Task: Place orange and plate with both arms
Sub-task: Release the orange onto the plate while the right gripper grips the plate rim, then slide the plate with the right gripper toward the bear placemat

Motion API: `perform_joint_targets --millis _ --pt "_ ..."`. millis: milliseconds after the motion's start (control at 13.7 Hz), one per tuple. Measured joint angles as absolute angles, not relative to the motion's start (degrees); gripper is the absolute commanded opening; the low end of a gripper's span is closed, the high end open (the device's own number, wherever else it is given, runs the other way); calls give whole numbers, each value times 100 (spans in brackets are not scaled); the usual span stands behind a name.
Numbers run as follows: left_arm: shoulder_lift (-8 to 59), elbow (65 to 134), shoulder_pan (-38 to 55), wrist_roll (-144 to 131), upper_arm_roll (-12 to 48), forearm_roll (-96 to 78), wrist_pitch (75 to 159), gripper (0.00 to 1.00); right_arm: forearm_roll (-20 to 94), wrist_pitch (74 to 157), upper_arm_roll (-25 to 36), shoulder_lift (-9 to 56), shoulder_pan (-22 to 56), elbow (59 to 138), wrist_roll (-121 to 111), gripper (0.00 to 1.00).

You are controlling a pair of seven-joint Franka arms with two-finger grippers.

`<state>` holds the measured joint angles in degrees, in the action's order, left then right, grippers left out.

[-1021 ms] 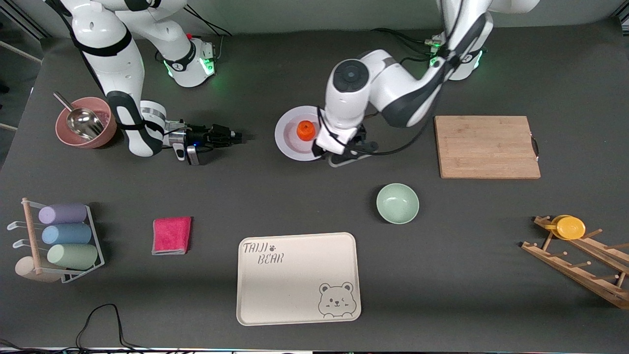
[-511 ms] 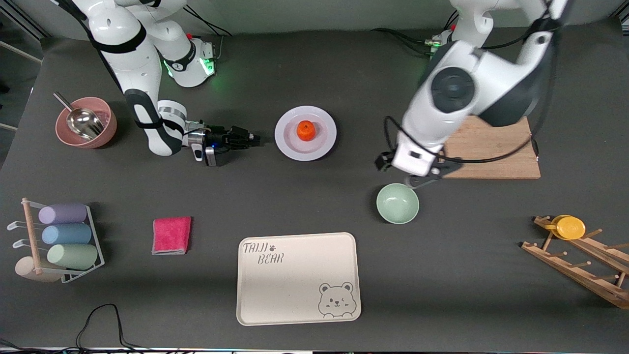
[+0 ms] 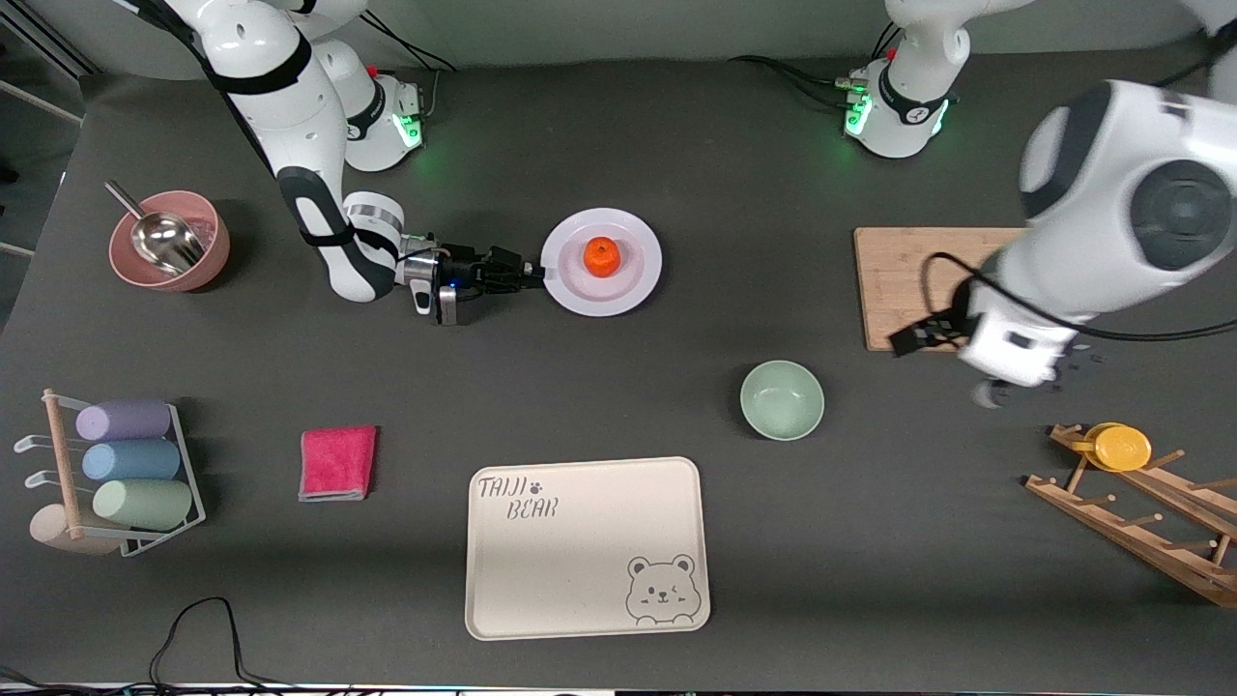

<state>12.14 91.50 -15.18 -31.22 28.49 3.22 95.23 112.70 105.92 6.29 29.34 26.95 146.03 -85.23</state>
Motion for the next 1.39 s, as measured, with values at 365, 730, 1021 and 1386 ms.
perform_joint_targets --millis 365,730,1021,1386 --pt "758 9166 -518 -934 318 64 9279 100 11399 10699 434 2958 2698 14534 -8523 15" --pt "159 9364 -78 -619 -209 -56 9166 100 11412 10705 416 2988 2698 14504 -8523 0" --pt "-73 9644 3 -605 -85 36 9172 100 11417 10687 416 2900 2697 14397 -8478 0" --pt "-102 9917 7 -604 28 148 9300 100 11411 10697 509 1999 2696 14344 -7614 0"
